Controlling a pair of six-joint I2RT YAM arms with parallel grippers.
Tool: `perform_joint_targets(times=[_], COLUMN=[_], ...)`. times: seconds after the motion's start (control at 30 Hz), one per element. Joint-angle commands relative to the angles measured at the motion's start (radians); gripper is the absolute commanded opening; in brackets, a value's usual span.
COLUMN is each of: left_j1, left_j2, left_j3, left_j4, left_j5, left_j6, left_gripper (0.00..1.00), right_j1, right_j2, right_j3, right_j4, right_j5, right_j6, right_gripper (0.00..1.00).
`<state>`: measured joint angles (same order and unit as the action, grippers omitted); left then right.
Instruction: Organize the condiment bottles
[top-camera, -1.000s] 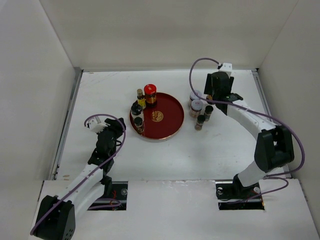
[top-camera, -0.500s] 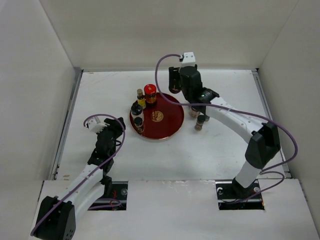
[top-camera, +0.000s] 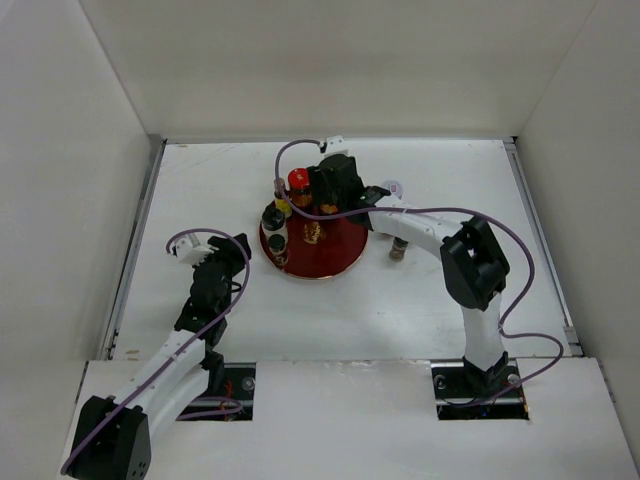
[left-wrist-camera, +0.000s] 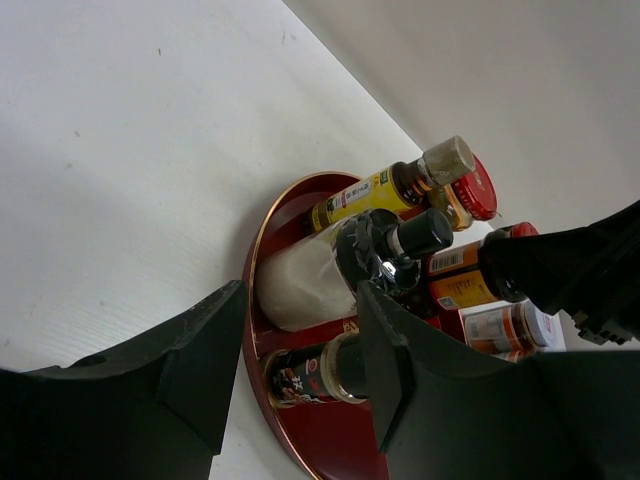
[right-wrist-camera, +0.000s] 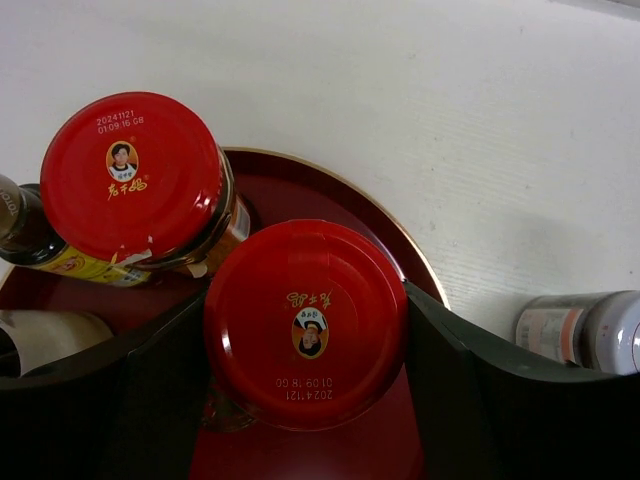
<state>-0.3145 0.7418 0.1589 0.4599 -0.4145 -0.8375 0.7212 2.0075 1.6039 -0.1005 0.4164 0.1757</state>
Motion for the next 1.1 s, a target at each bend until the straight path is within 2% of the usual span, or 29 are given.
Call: perform_joint_targets(times=[0.0,0.3,0.73,1.07], left_j1=[0.004,0.004,0.009,0.010], left_j2=[-0.002,-0.012,-0.016,-0.015], left_j3=[0.004,0.005,0.005,0.004], left_j4=[0.039,0.037,0.037,0.037], left_j5=[0.006,0.011,0.016,0.014], left_j6=[-0.006,-0.005,-0.005,-0.003], left_gripper=[0.46,0.46,0.46,0.46], right_j1=[0.004,0.004,-0.016,-0.036], right_j2=[-0.035,-0.013,-0.009,-0.079], right_j3=[0.082,0.024,0.008,-0.005], right_j4=[0.163,0.185,0.157,0.191], right_j5=[0.016,0.016,-0.024,-0.057], right_j6=[0.021,0.048,0.076,0.084], right_gripper=[0.50,0.69,0.77,0.85])
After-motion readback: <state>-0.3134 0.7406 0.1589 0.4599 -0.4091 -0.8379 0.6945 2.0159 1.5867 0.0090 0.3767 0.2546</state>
